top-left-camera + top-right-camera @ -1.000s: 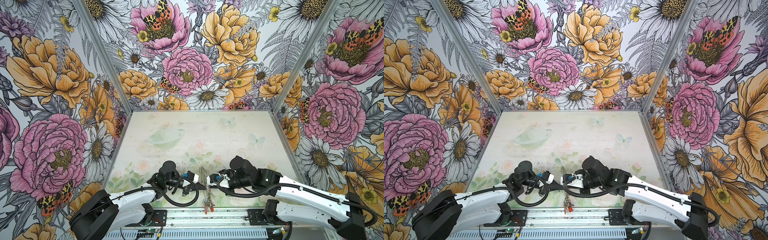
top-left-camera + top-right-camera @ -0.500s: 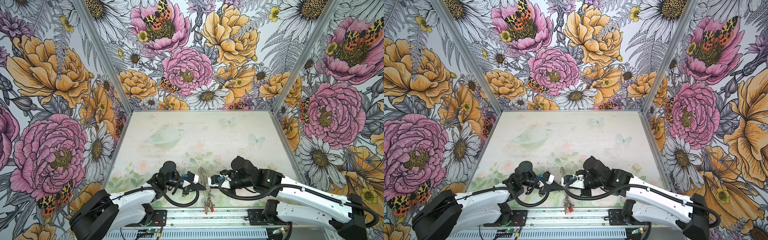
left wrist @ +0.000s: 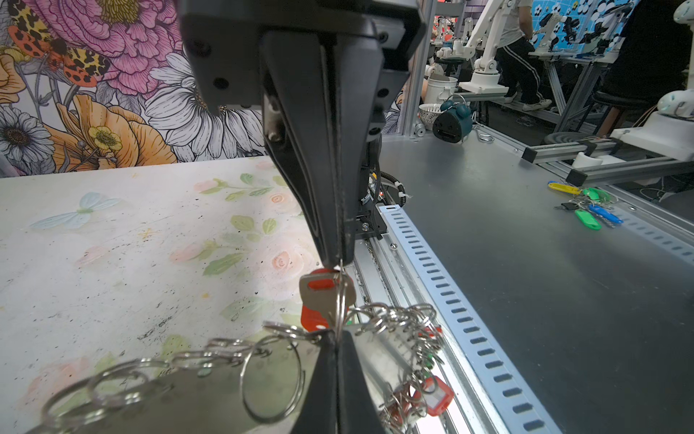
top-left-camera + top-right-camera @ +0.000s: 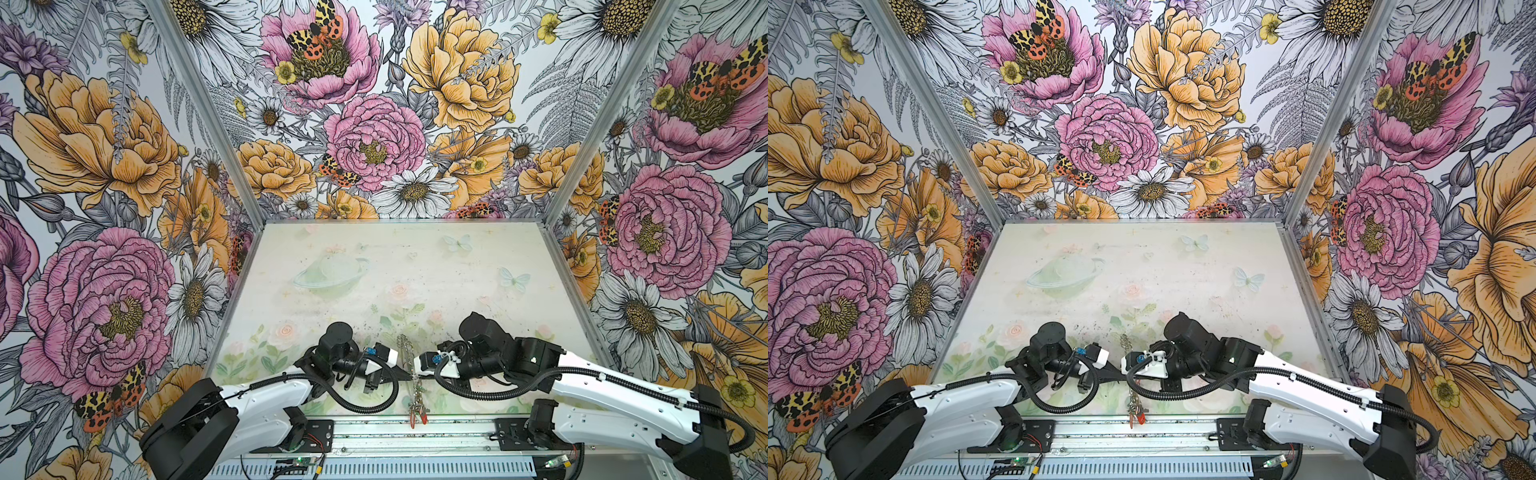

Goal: Put the keys on the keyring

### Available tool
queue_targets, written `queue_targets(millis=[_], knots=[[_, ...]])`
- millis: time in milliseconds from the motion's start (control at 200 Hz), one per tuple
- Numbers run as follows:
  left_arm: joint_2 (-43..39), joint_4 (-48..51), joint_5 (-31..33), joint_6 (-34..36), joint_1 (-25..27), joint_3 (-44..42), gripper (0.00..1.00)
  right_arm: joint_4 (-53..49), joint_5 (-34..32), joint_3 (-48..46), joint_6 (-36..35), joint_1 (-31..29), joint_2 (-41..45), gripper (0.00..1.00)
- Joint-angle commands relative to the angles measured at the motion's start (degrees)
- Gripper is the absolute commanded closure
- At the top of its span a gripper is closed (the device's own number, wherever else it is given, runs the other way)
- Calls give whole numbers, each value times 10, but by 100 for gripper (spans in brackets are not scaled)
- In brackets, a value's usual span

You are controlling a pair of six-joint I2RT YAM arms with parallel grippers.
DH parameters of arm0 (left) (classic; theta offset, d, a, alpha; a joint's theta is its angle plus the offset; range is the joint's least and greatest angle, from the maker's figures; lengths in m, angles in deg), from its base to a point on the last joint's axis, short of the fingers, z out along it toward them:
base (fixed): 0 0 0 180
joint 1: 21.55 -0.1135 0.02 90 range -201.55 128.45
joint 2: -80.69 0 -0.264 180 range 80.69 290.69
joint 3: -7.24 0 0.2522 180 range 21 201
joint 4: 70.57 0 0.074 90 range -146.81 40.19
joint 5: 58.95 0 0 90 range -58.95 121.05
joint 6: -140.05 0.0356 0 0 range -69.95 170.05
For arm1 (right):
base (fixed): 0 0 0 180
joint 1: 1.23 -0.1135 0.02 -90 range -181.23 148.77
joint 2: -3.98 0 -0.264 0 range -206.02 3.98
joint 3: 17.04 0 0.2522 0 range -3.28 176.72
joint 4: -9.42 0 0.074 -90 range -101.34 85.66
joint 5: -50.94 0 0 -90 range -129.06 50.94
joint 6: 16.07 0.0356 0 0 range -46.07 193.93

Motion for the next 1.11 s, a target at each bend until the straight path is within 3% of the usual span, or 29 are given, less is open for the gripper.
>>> queue_targets(millis=[0,656,1101], knots=[[4,-33,-2,-4,0,-2,100,13,19,-1,-7,-6,3,100],[17,-45,-19,-20,0,3,100,34,18,-6,-9,-7,-10,100],[15,-47,-21,-18,0,0,100,24,-27,-15,2,-6,30,100]])
